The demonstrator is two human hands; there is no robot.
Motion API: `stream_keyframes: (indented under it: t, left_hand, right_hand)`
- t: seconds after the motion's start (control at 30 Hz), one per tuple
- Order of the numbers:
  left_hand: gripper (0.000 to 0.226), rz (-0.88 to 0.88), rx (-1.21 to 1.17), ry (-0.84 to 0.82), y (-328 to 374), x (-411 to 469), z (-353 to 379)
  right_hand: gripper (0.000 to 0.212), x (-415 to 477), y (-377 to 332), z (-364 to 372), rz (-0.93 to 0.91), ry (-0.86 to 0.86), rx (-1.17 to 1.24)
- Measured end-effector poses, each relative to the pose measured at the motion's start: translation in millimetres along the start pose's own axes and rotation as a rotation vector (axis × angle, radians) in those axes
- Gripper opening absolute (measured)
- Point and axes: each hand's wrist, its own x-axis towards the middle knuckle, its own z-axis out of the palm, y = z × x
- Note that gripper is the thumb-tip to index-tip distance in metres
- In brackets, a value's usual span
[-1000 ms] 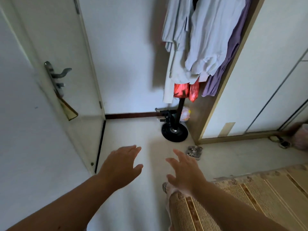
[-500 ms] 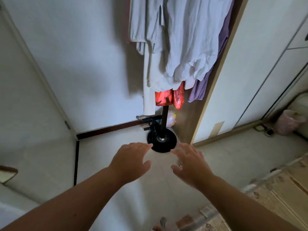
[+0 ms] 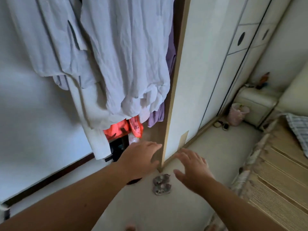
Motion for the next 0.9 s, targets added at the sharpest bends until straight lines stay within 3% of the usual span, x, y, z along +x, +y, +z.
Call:
stream_keyframes:
  t: [0.23, 0.53, 0.73, 0.9]
  left_hand:
    - [0.056, 0.152, -0.03, -0.095, -20, 142, 9]
    - [0.056, 0.29, -0.096, -0.082, -9, 281, 28]
    - [0.058, 0.287, -0.037, -0.073, 15, 360, 47]
    - [0.058, 0.17, -0.021, -0.029, 43, 442, 57]
  right_hand:
    - [0.058, 88, 57, -29, 0.233, 0.139, 0.049]
    - [0.058, 158, 122, -56, 0.424, 0.222, 0.078]
    - [0.056, 208, 189, -83, 0.395, 0.231, 0.042]
    - [0.059, 271, 266, -116, 0.253, 0.19, 0.029]
